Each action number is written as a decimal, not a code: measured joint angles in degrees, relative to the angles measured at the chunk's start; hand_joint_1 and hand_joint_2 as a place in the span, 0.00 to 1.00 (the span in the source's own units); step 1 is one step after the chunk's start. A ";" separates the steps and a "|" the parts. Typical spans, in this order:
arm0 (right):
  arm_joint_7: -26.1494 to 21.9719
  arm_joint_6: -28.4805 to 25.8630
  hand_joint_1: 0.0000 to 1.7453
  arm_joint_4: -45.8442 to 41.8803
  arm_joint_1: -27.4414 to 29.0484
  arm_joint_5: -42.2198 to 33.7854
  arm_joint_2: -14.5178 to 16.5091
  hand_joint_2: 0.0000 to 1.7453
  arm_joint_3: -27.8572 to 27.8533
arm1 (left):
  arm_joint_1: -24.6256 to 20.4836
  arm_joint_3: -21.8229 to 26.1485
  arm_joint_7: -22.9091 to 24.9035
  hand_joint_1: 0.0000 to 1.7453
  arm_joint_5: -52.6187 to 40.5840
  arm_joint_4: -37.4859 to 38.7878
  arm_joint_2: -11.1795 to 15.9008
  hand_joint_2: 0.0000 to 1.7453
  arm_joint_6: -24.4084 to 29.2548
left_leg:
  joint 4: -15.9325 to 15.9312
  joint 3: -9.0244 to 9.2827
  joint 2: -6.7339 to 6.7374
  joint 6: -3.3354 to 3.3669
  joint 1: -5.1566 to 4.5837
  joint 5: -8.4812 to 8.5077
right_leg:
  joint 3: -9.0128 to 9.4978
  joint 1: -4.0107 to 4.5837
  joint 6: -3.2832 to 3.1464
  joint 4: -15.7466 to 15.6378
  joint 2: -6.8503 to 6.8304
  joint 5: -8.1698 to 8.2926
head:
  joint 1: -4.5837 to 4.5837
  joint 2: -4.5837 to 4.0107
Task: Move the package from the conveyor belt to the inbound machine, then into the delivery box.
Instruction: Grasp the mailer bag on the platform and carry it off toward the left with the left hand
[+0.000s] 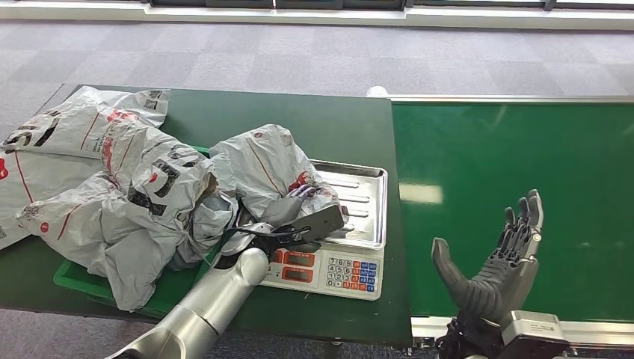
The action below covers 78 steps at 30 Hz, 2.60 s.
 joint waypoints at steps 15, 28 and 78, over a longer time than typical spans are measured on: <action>0.13 -1.15 0.00 1.64 -1.05 -0.79 -0.52 1.00 0.05 | 0.24 -0.02 -1.78 0.00 2.93 -0.93 0.29 1.00 -3.47 | -0.03 0.20 -0.07 -0.01 0.00 0.00 | 0.07 0.00 -0.01 0.00 -0.05 -0.01 | 0.01 0.00; 0.13 -1.87 0.00 1.87 -1.12 -1.21 -0.90 1.00 0.52 | 0.30 0.61 -4.21 0.00 8.75 -3.05 1.37 1.00 -8.30 | -0.03 0.37 -0.36 0.09 0.00 0.08 | 0.10 -0.09 0.05 -0.01 -0.36 -0.05 | 0.01 0.00; -0.27 -5.62 0.00 -0.26 3.92 -0.01 -1.35 1.00 0.85 | 7.24 1.38 -9.49 1.00 21.99 -30.92 6.14 1.00 15.83 | -0.01 -0.20 -0.34 0.06 0.00 0.10 | -0.56 -0.06 0.04 0.01 -0.28 -0.05 | 0.00 0.00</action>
